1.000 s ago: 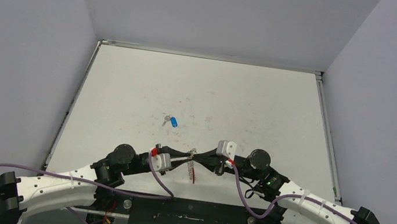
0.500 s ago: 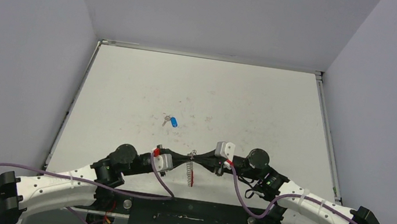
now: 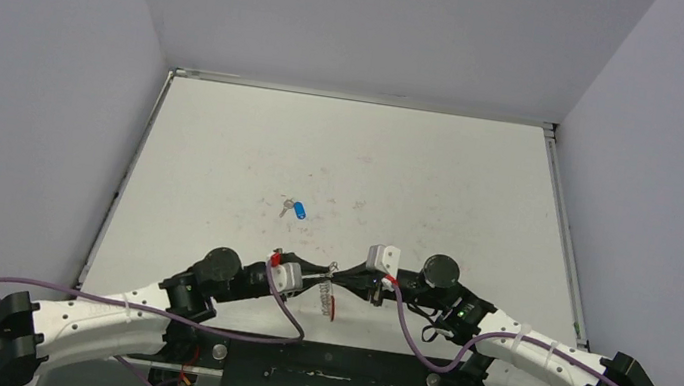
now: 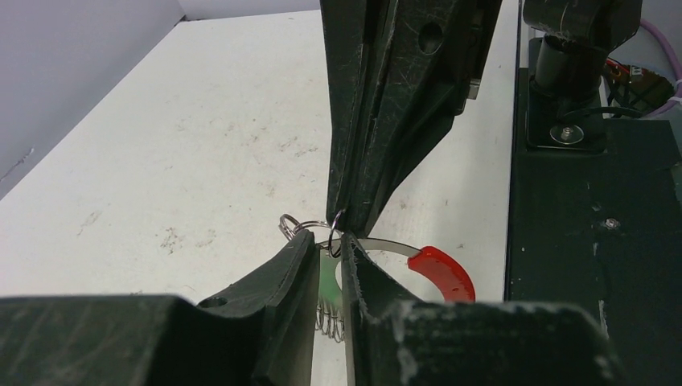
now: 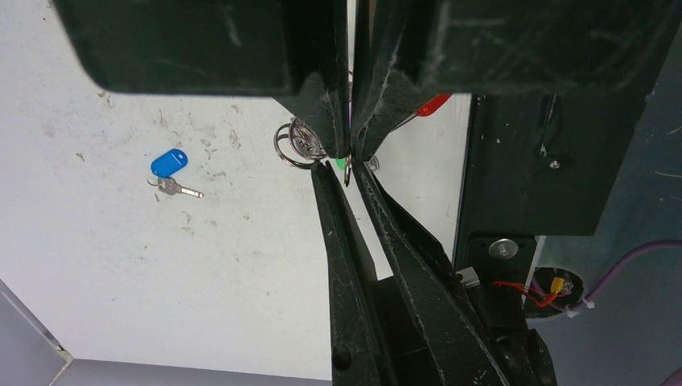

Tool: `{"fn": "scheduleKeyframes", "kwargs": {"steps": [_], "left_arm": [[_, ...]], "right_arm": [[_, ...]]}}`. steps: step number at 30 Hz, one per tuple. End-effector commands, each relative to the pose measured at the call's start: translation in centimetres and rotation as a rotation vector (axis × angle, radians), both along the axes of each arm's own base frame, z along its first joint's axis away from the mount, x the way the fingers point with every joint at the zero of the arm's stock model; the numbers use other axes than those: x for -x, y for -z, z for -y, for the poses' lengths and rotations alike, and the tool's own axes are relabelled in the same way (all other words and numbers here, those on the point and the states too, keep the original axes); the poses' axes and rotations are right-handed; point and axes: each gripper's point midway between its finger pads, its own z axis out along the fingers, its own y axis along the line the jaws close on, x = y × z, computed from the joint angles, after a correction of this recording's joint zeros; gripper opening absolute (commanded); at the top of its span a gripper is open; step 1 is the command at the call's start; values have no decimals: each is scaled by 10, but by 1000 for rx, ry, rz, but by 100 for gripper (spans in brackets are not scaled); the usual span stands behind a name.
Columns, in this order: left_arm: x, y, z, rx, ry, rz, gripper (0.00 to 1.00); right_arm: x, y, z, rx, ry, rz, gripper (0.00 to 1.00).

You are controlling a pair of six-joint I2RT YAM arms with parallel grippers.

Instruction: Put the keys on the keyring

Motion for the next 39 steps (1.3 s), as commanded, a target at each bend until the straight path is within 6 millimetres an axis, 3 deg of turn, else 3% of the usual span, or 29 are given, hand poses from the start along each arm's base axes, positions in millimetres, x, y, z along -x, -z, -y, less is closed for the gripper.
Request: {"fn": "scheduleKeyframes", "kwargs": {"steps": [1, 4, 12, 14, 21, 28, 39], "left_arm": [[-7, -40, 6, 88, -22, 43, 12], [-8, -39, 7, 82, -22, 39, 0], [-12, -34, 1, 77, -66, 11, 0], [-13, -32, -1, 76, -77, 4, 0], [-16, -27, -3, 53, -98, -27, 0], [-22, -32, 0, 42, -124, -46, 0], [-70, -47, -15, 69, -227, -153, 0]], "right_arm": [[11, -23, -7, -59, -82, 40, 0], [12, -22, -7, -51, -84, 38, 0], [10, -20, -7, -39, -77, 34, 0], [8, -19, -6, -33, -62, 37, 10], [-3, -34, 2, -44, 20, 79, 65], [-7, -44, 10, -31, 60, 94, 99], [-29, -50, 27, -58, 266, -43, 100]]}}
